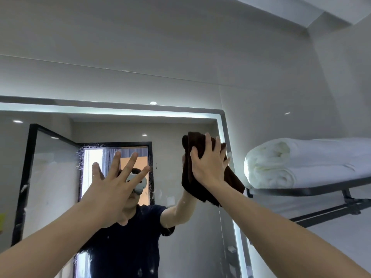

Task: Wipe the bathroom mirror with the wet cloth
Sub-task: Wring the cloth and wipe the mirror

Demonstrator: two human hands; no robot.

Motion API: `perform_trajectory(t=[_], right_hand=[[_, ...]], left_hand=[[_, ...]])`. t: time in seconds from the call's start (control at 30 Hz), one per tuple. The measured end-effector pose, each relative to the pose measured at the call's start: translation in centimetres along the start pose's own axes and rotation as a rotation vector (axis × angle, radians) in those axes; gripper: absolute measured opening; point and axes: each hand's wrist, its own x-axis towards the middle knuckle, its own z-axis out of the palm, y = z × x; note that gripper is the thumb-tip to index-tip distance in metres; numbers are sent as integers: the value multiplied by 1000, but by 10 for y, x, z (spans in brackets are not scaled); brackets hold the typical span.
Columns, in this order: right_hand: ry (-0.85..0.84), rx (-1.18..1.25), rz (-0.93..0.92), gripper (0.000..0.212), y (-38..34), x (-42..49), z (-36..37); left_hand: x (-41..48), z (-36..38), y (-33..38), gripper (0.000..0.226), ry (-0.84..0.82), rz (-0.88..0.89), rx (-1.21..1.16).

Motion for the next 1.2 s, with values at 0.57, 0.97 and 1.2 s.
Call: perform_trajectory(t=[0.57,0.97,1.2], right_hand=[[-126,-186,-632,80,-92,-63,45],[112,92,-239,50,-56,-99,45],[253,150,114,48,-117,-7,36]], left_hand=[[-38,24,-72,131,210,-43,-173],[-48,41,-118,127,54,-59,-124],[-45,49,-120,127,55,-39,-108]])
